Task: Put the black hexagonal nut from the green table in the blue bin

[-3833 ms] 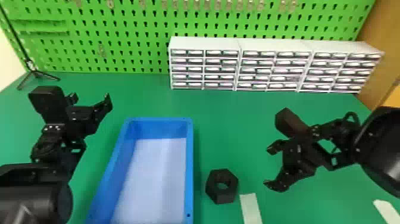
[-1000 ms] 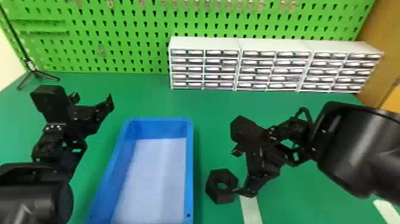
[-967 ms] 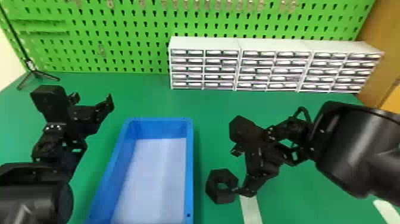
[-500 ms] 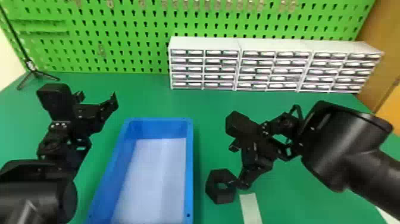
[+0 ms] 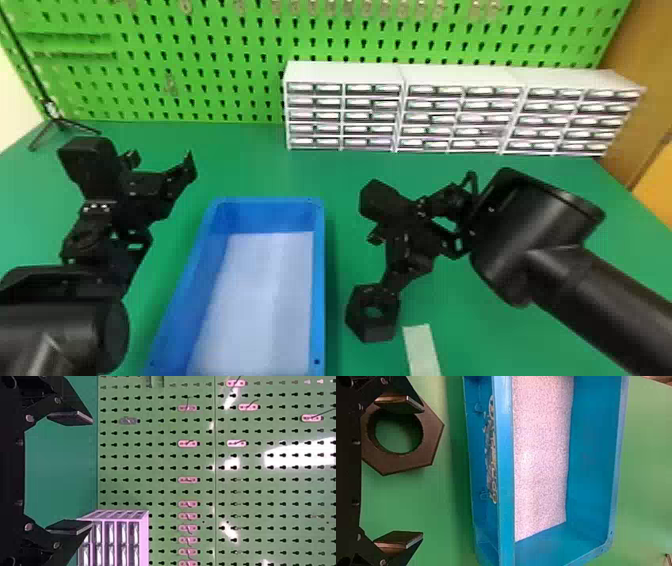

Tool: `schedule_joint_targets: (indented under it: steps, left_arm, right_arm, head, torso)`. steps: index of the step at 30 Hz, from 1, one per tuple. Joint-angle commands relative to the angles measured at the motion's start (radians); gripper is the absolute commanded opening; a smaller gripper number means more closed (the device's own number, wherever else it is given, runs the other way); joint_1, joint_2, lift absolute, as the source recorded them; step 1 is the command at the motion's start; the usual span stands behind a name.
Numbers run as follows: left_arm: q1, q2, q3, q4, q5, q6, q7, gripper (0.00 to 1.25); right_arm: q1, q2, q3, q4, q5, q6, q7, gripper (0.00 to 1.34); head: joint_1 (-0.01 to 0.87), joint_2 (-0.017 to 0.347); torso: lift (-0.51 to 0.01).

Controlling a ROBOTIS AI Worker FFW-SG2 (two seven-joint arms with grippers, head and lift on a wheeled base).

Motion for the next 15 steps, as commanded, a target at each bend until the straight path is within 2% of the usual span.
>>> schedule_joint_targets:
  steps: [1,5,8,15]
  left_arm:
    - [0.0,0.0,0.003,0.0,0.001,-0.001,0.0,0.91]
    - [0.0,0.0,0.003,0.0,0.001,-0.004,-0.001,0.91]
    - [0.0,0.0,0.003,0.0,0.004,-0.004,0.0,0.91]
    - [0.001,0.0,0.006,0.0,0.006,-0.007,-0.001,0.9]
  right_arm:
    - [-0.003,0.038,0.002,0.06,0.025,-0.027,0.0,1.16]
    - [-0.012,0.07,0.002,0.129,0.044,-0.051,0.0,1.16]
    - [-0.015,0.084,-0.003,0.171,0.054,-0.065,0.0,1.16]
    - [-0.015,0.101,-0.004,0.235,0.082,-0.085,-0.002,1.15]
  head:
    - [0.686,0.028]
    - [0.686,0.028]
    - [0.686,0.028]
    - [0.686,0.028]
  torso:
    - [-0.096]
    - [-0.096]
    - [-0.096]
    - [-0.096]
